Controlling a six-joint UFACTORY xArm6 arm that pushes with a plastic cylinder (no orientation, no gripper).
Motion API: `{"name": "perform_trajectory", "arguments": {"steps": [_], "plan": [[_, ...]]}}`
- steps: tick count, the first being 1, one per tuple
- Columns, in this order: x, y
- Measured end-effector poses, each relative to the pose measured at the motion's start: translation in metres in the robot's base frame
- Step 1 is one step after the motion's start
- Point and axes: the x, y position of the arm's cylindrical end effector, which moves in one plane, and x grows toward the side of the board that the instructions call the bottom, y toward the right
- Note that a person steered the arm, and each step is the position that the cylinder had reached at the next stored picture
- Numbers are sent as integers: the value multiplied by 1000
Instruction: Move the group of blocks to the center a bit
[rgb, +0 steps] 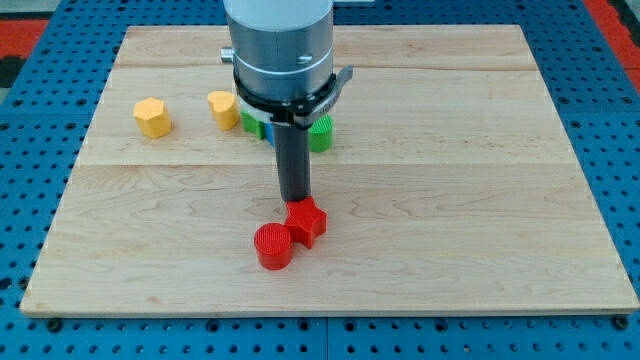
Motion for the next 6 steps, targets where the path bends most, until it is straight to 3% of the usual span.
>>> {"name": "perform_trajectory", "arguments": {"steps": [4, 6], "plan": [[-23, -14], [-57, -114]]}}
